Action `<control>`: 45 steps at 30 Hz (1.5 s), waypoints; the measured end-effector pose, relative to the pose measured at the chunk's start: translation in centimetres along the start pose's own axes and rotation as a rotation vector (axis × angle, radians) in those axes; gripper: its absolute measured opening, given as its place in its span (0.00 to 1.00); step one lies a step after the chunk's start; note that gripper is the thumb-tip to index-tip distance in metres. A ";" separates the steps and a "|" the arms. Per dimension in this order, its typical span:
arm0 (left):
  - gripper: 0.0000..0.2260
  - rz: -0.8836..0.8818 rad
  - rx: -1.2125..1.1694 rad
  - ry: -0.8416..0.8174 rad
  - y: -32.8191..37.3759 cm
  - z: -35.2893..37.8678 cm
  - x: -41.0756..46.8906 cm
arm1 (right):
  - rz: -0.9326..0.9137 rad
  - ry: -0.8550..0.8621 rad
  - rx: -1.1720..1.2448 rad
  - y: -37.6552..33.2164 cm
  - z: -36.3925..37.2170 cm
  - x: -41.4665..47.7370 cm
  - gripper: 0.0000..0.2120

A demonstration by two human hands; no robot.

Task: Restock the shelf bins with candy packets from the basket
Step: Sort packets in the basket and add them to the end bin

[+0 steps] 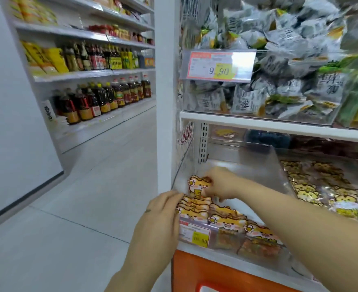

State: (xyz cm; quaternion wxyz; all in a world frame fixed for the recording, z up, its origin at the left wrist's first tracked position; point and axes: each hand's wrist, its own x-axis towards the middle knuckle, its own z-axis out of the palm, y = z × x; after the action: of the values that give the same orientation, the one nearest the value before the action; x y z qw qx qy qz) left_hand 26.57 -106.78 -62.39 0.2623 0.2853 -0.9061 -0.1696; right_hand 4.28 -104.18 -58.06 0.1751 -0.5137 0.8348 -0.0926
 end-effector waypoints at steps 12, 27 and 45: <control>0.22 -0.023 0.005 0.010 0.0 0.4 0.2 | 0.135 -0.216 -0.018 0.6 -0.2 -0.4 0.19; 0.22 -0.029 0.026 0.000 0.0 0.7 0.2 | 0.163 -0.301 0.386 1.7 -1.7 -2.3 0.34; 0.22 -0.027 0.002 -0.005 0.2 0.4 0.1 | 0.284 -0.328 0.545 1.7 0.6 -1.7 0.53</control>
State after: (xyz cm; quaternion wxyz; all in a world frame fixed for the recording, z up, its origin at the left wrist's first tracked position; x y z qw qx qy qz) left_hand 26.17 -106.58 -62.57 0.2574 0.2972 -0.9030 -0.1731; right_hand 3.75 -101.91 -58.82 0.4490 -0.3347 0.8033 -0.2030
